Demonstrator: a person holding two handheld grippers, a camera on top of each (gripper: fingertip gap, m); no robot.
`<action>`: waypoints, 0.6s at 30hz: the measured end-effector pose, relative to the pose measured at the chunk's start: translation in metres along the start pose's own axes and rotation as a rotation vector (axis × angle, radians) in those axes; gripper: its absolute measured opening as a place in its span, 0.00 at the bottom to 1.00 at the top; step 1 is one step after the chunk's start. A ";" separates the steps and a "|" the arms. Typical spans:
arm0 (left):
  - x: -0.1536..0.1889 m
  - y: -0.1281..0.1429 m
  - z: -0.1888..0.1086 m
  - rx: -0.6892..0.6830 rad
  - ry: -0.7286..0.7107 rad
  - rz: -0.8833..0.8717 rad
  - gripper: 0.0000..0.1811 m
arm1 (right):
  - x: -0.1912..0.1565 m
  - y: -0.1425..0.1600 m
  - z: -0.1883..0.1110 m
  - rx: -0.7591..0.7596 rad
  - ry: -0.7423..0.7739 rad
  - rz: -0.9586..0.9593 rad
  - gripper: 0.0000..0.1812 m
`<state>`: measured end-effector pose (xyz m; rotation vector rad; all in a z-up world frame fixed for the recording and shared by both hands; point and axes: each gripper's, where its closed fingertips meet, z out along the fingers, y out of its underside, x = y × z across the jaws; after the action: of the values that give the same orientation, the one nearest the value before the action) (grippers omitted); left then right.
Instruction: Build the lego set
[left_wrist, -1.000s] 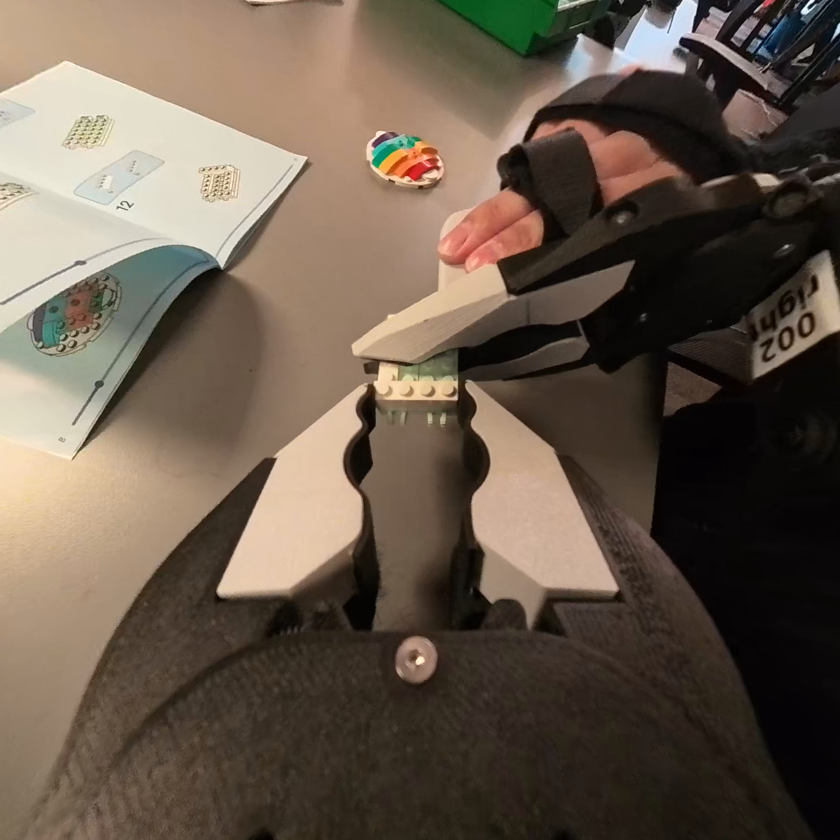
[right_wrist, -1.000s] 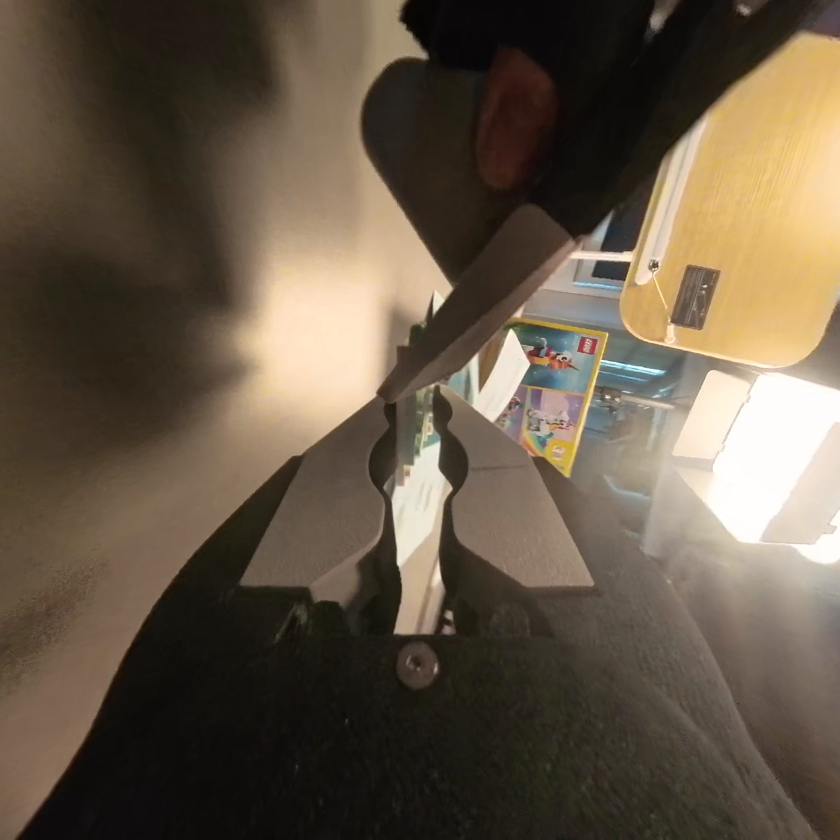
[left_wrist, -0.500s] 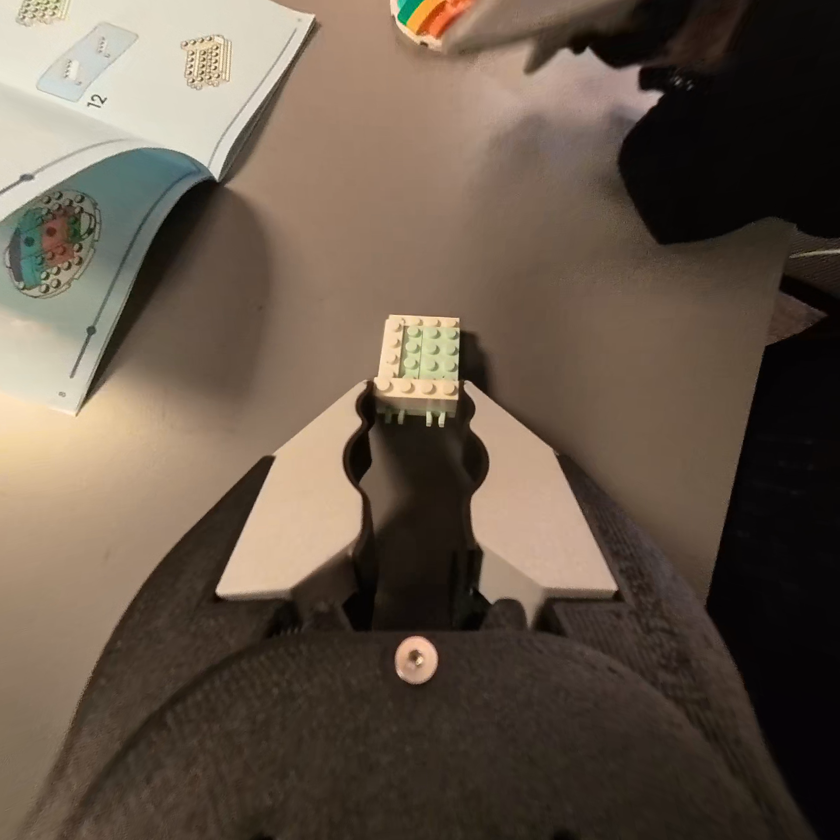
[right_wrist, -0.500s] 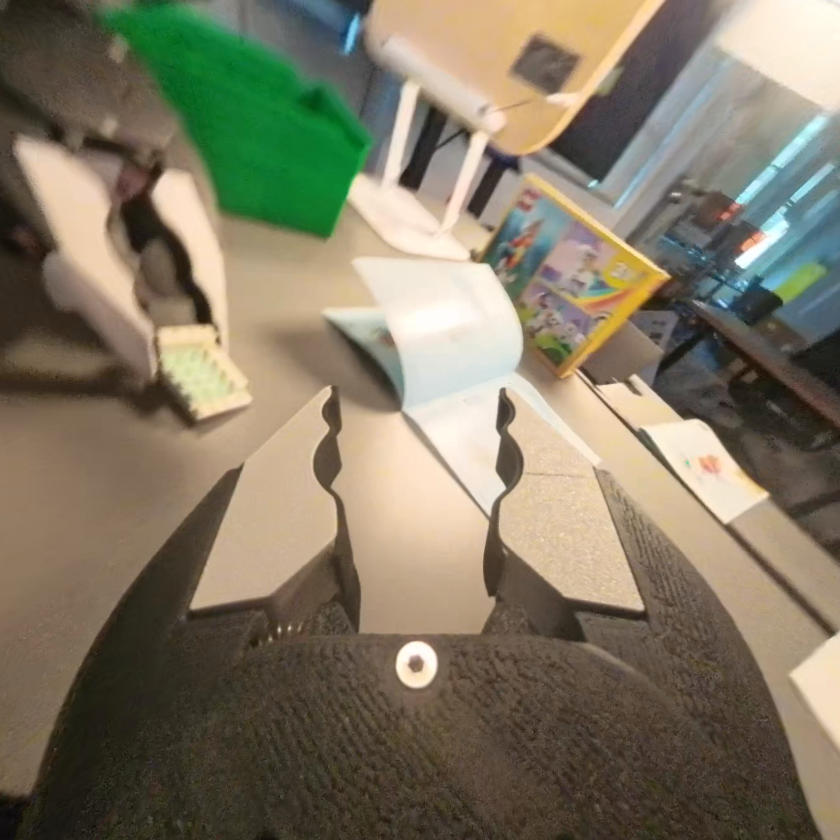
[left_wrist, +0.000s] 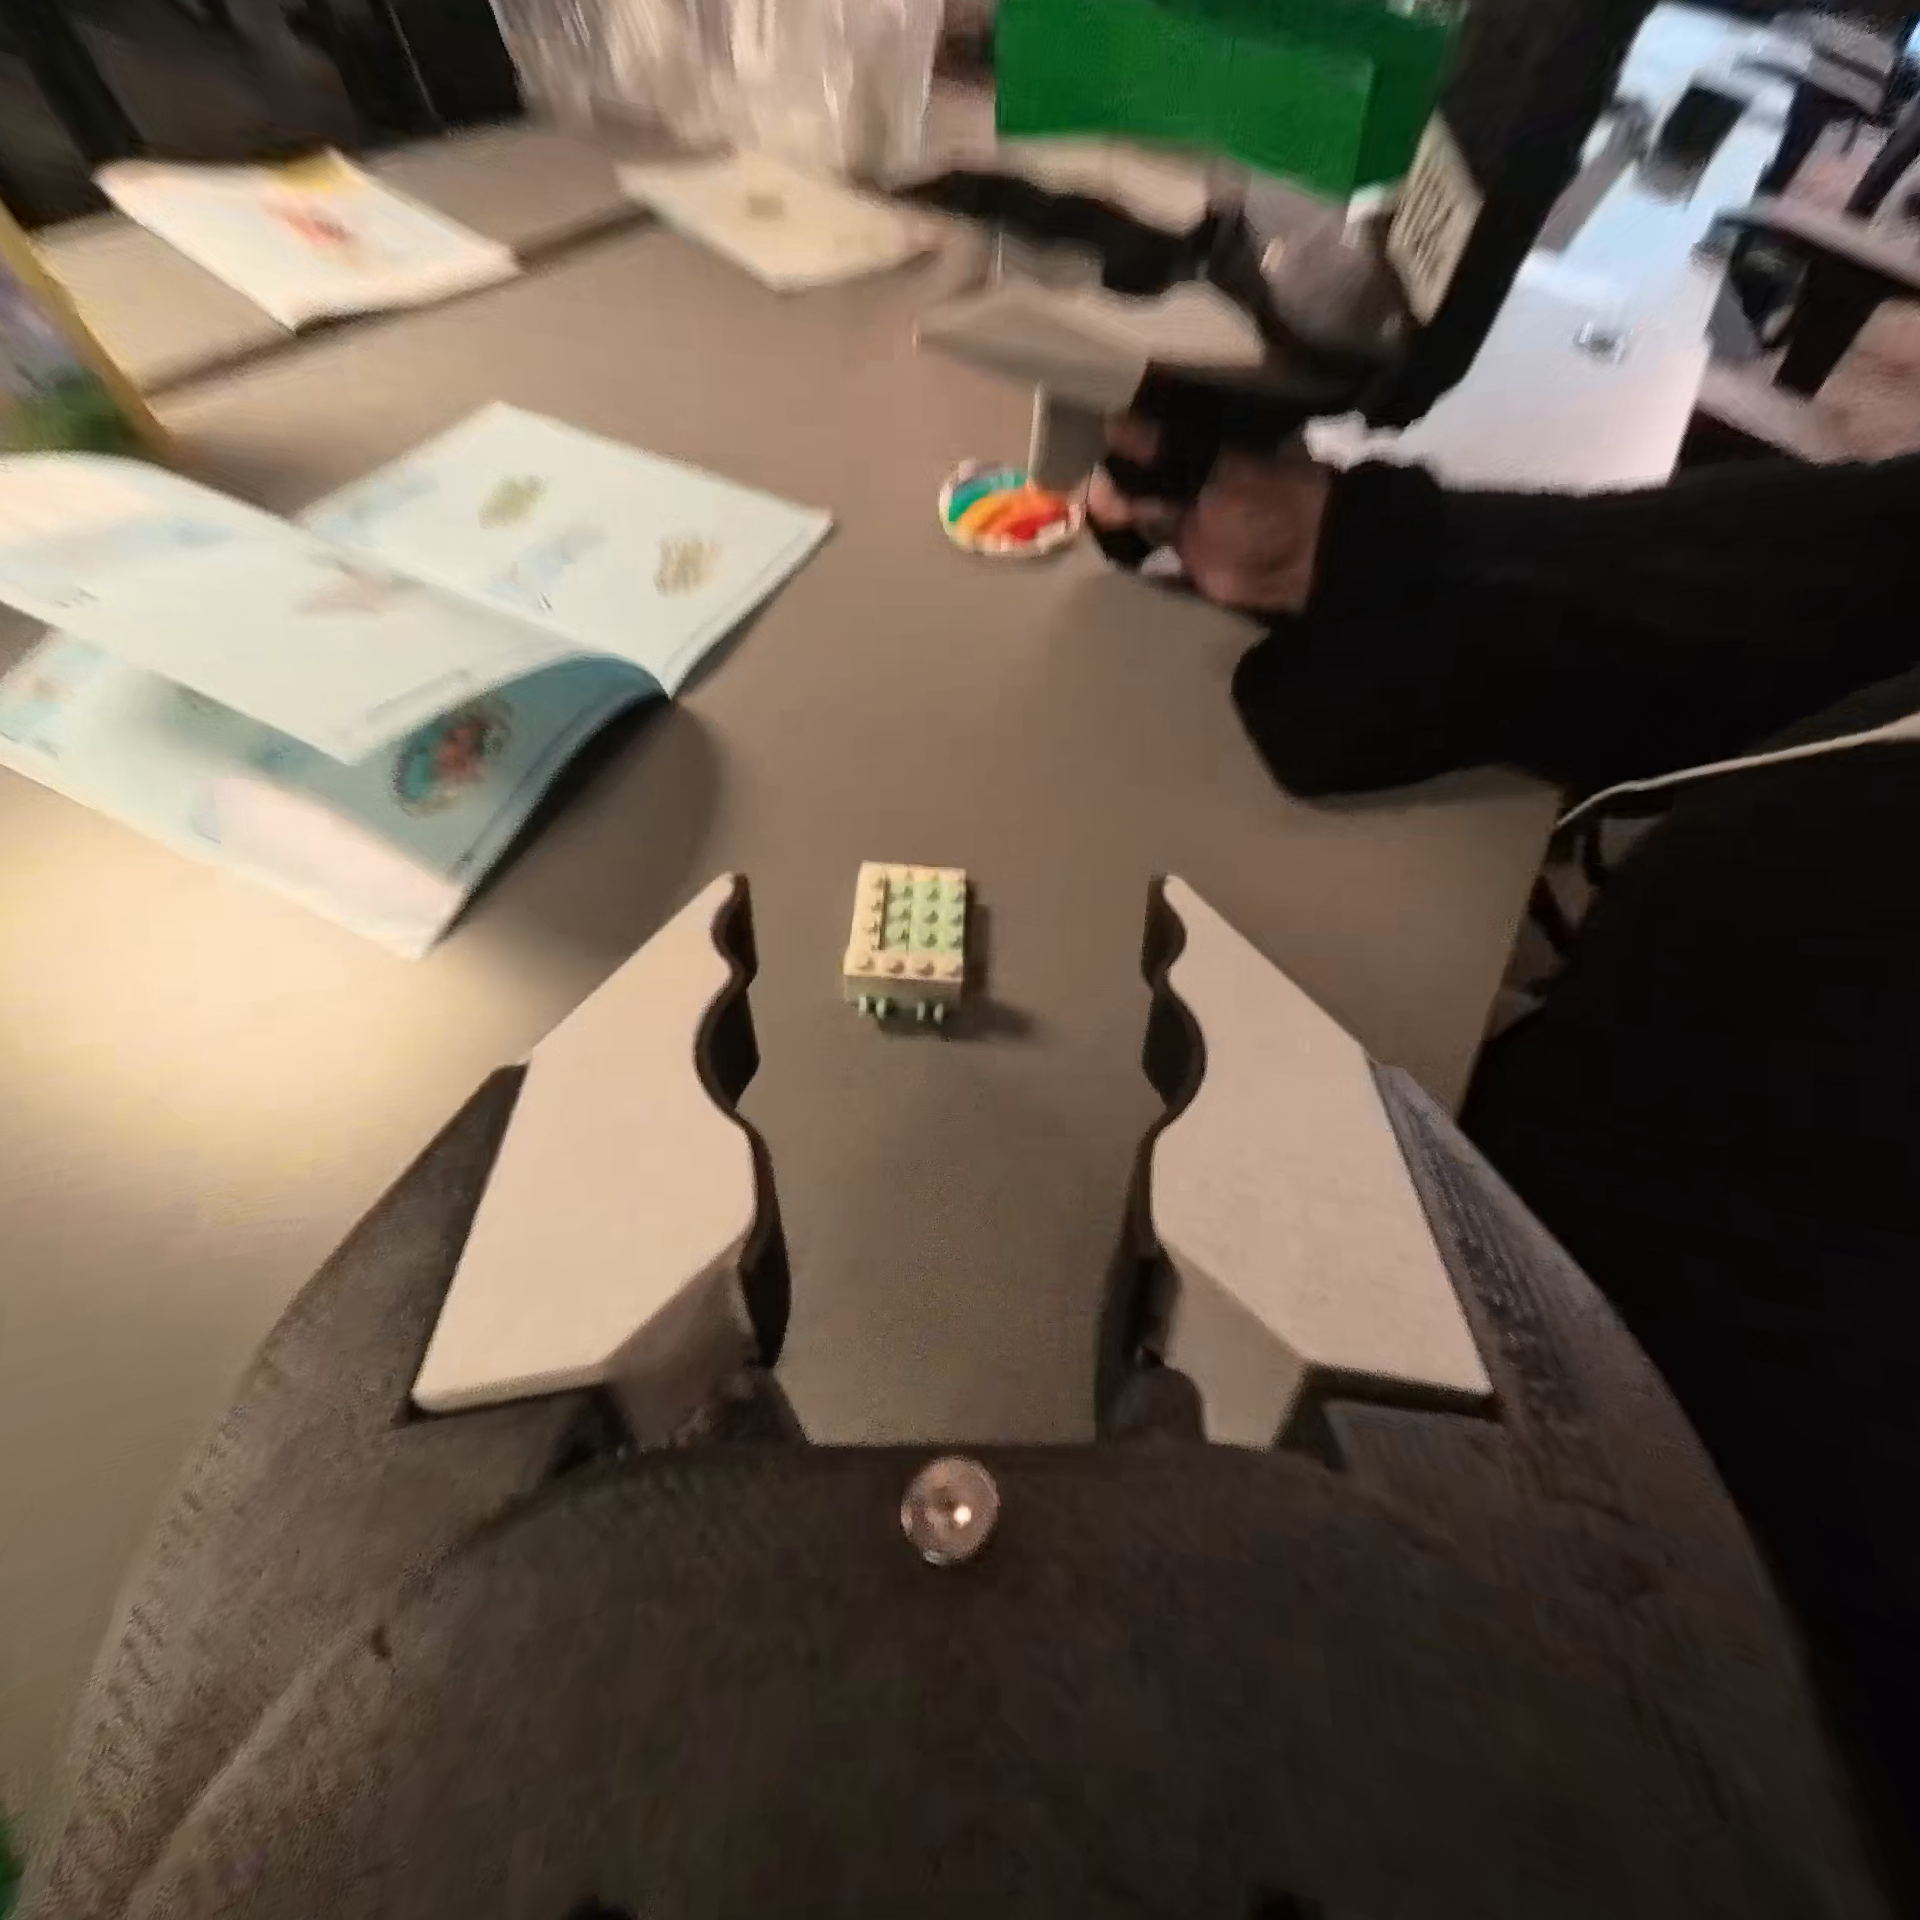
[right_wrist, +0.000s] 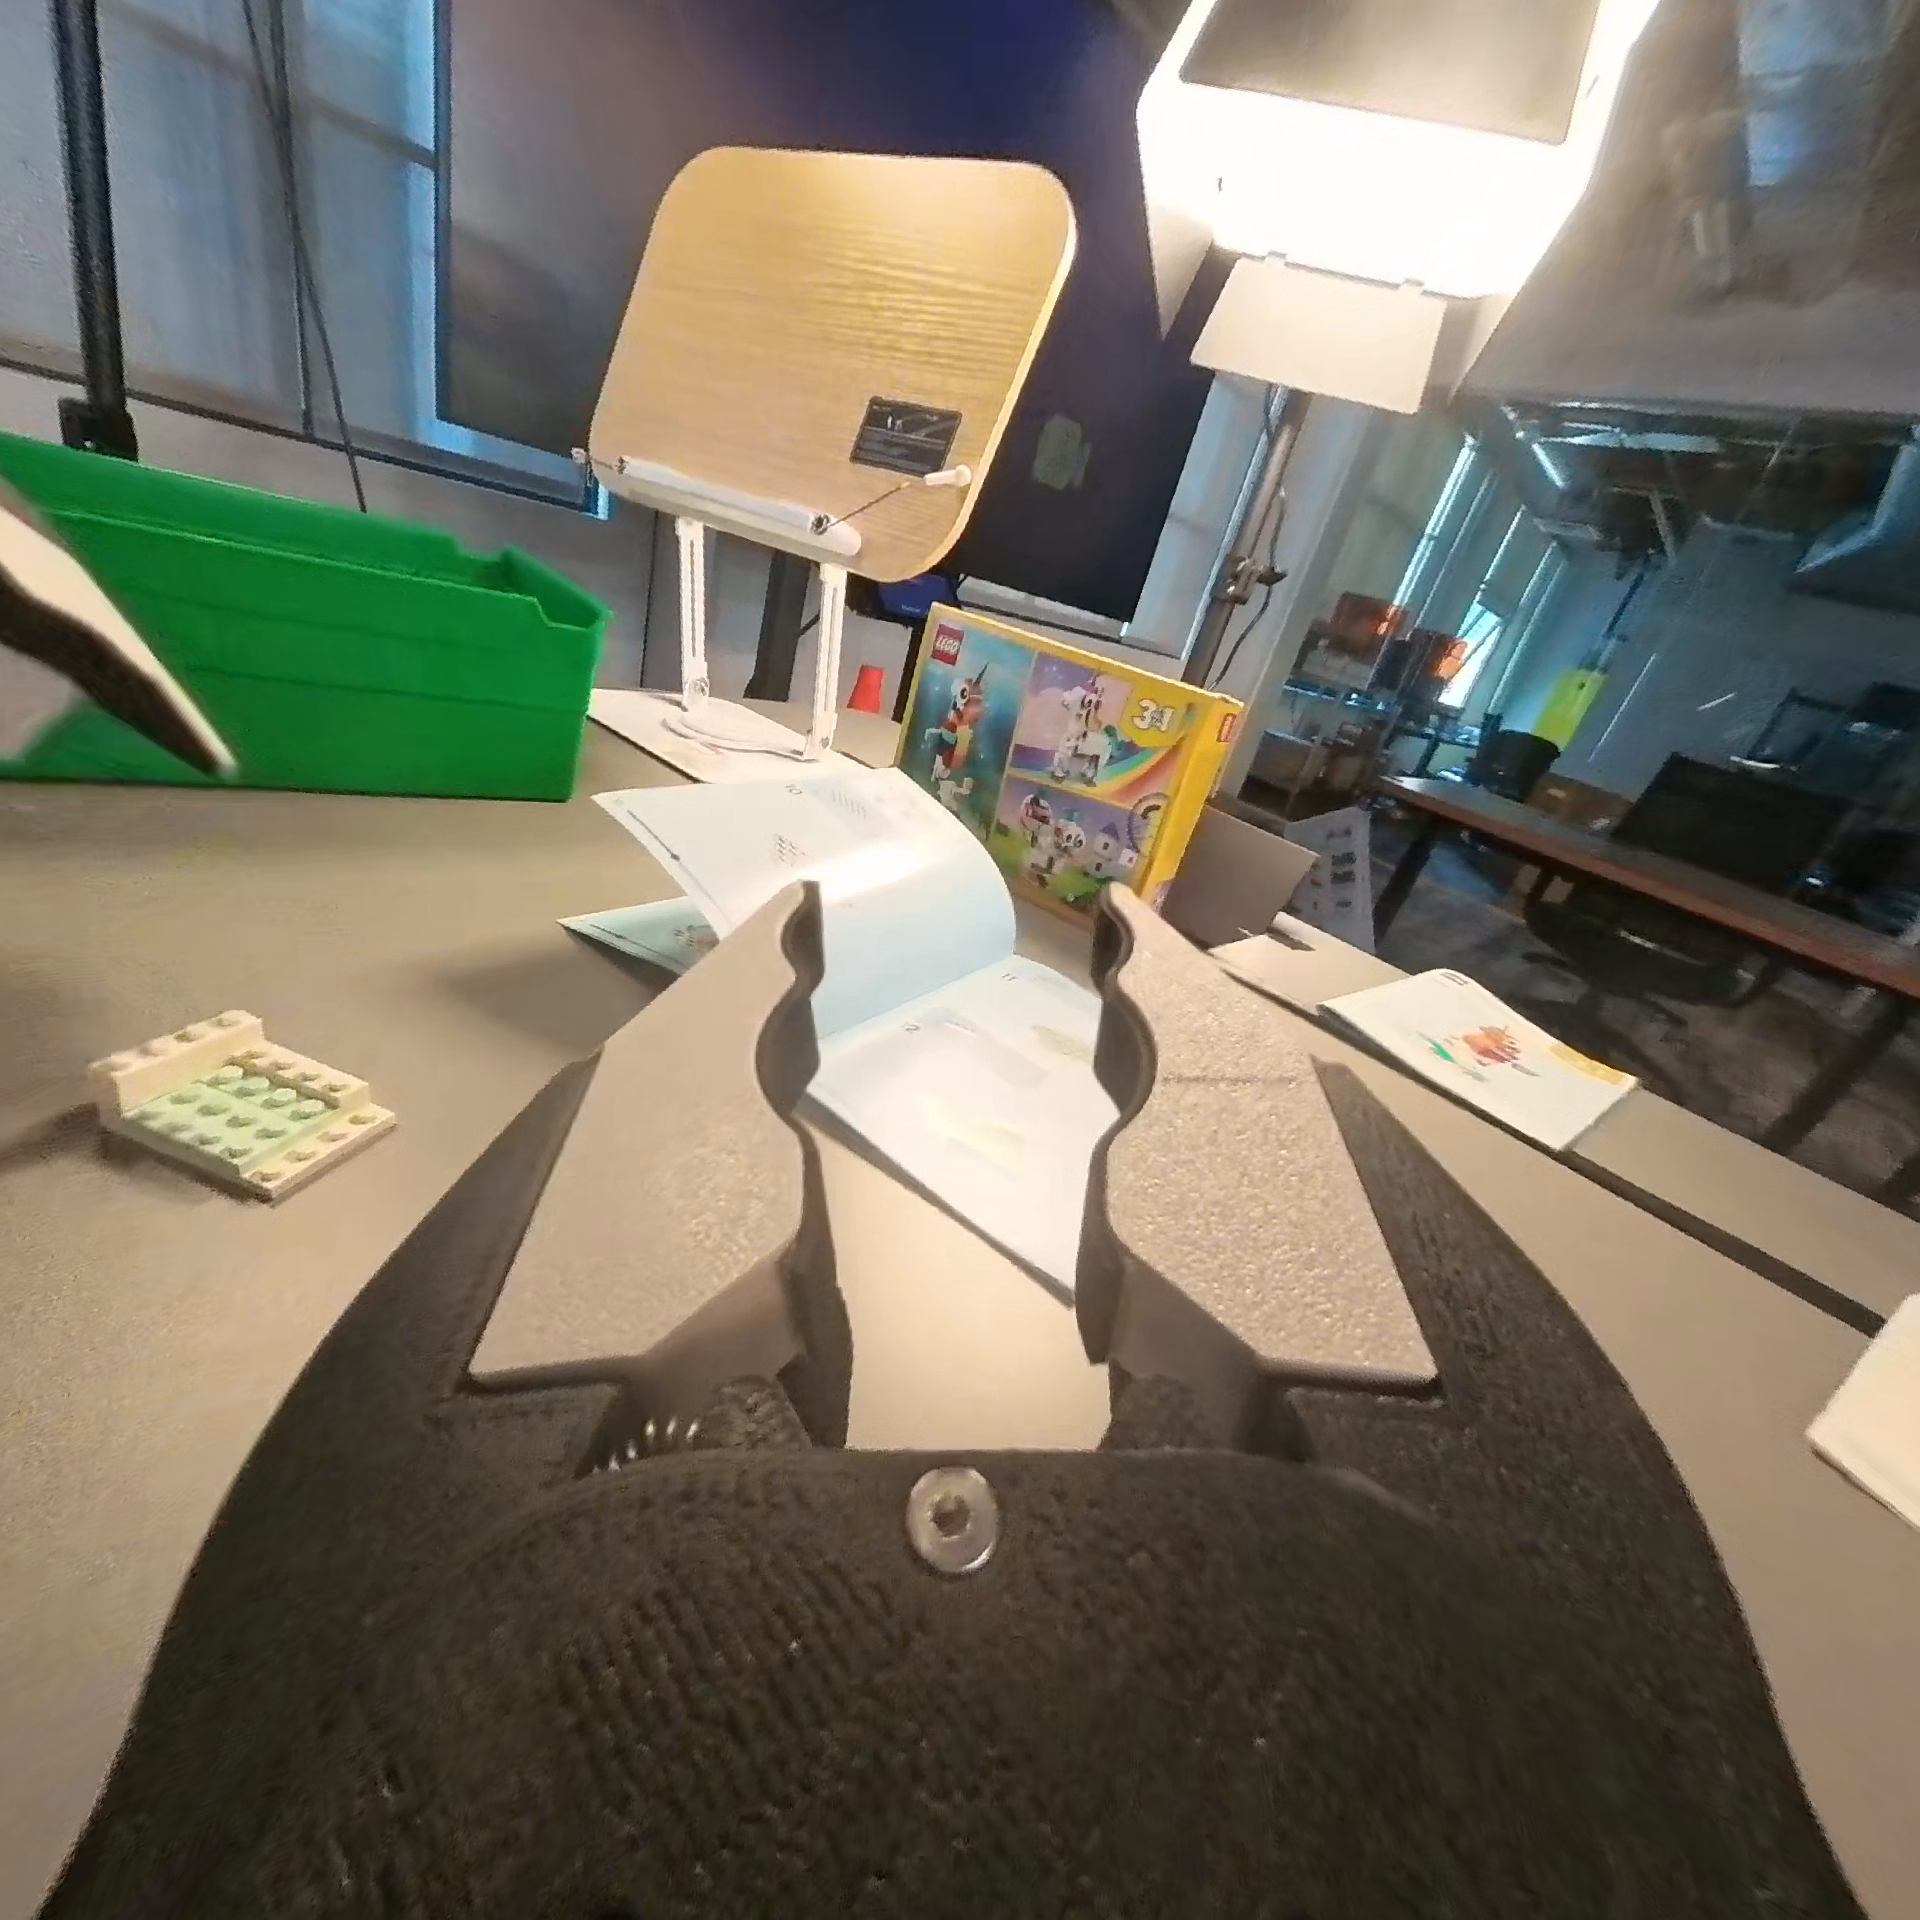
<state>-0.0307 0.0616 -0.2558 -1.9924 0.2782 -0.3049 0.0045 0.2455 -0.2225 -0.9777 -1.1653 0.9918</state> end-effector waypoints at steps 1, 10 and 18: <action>0.001 -0.010 -0.015 0.048 -0.023 0.009 0.40 | 0.002 -0.001 -0.001 0.010 0.008 0.000 0.28; -0.123 -0.008 -0.208 0.134 -0.702 -0.264 0.21 | 0.008 -0.001 -0.002 0.019 0.035 -0.004 0.25; -0.188 0.092 -0.249 -0.310 -0.724 -0.567 0.15 | 0.017 0.002 -0.003 0.006 0.069 0.026 0.23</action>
<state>-0.2966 -0.1263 -0.2523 -2.3128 -0.7467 0.1327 0.0095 0.2619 -0.2207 -1.0173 -1.0938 0.9741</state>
